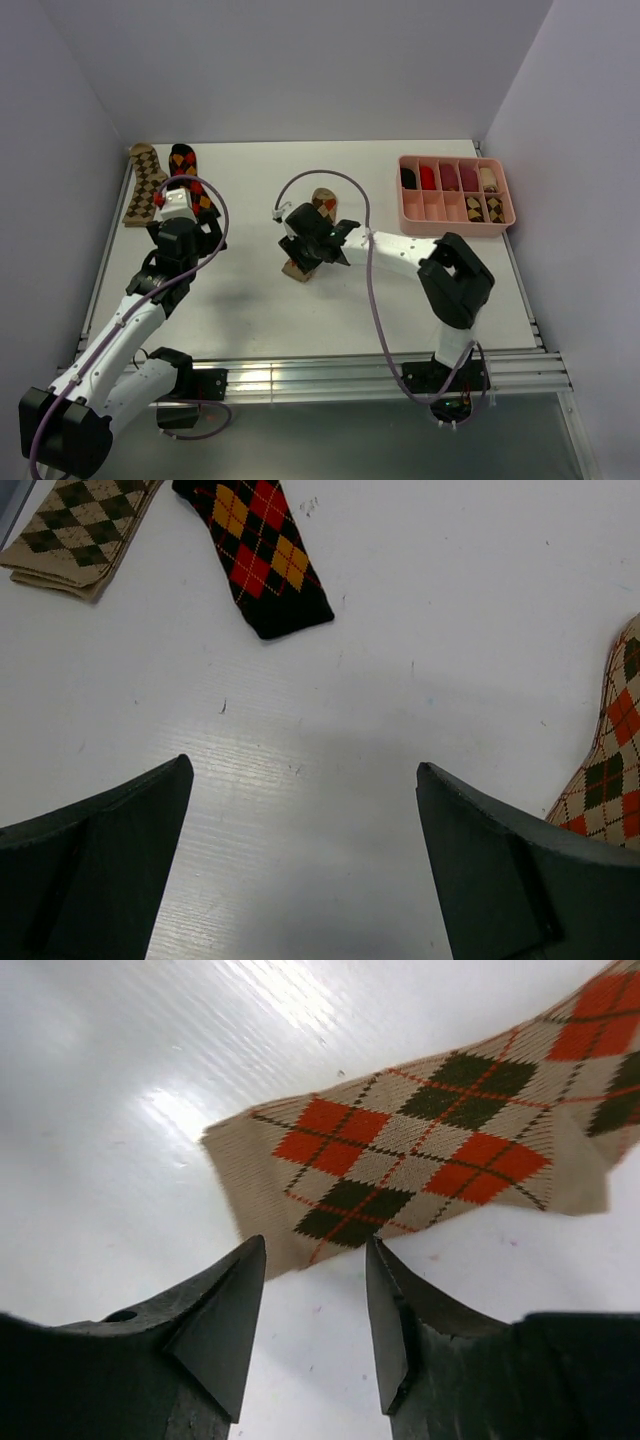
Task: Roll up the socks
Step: Roll the sock at the center of the board.
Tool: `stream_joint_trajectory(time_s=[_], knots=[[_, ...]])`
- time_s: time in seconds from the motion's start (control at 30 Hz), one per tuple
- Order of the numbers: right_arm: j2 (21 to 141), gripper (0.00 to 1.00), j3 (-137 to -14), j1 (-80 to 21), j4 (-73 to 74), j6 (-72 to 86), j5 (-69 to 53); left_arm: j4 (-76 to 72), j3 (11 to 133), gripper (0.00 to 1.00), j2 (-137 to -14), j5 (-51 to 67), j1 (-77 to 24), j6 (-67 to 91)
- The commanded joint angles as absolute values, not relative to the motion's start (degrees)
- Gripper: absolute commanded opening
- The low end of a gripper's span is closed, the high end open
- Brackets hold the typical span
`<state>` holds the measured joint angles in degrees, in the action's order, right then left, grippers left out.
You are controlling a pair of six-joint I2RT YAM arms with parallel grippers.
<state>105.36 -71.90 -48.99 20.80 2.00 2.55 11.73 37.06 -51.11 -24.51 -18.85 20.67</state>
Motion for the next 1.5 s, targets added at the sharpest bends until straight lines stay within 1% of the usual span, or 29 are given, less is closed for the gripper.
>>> stream_joint_trajectory(time_s=[0.0,0.03,0.13,0.33,0.47,0.77,0.9,1.17,1.37,1.47], knots=[[97.30,0.54,-70.23,-51.24,19.52,0.98,6.58,9.40,37.97,0.99,-50.10,-26.01,-18.81,20.13],[96.77,0.56,-69.35,-52.11,19.25,0.62,7.20,9.40,37.97,1.00,-50.10,-26.02,-18.81,20.13],[96.06,0.60,-66.98,-53.70,18.28,-2.19,8.34,9.58,38.06,0.99,-49.92,-26.45,-18.72,20.30],[98.78,0.63,-63.99,-57.74,14.42,-4.22,13.00,9.76,37.71,0.99,-49.13,-27.42,-18.72,20.83],[101.42,0.62,-63.28,-59.58,12.40,-5.80,17.13,9.58,37.53,1.00,-48.78,-27.25,-18.63,21.09],[105.03,0.58,-62.23,-60.29,8.97,-7.64,21.27,9.75,37.53,0.99,-49.04,-28.21,-18.63,21.18],[106.08,0.54,-62.40,-60.29,8.09,-9.14,21.36,9.67,37.27,1.00,-49.04,-27.95,-18.63,21.45],[108.28,0.52,-60.91,-60.38,4.93,-10.11,22.06,9.49,37.27,0.99,-49.75,-28.13,-18.63,21.53],[108.37,0.49,-59.59,-60.47,2.20,-10.55,22.59,9.58,37.35,0.99,-50.80,-27.42,-18.72,21.71],[108.46,0.44,-59.77,-60.56,1.67,-10.63,22.15,9.49,37.44,0.99,-51.06,-27.25,-18.63,21.88]])
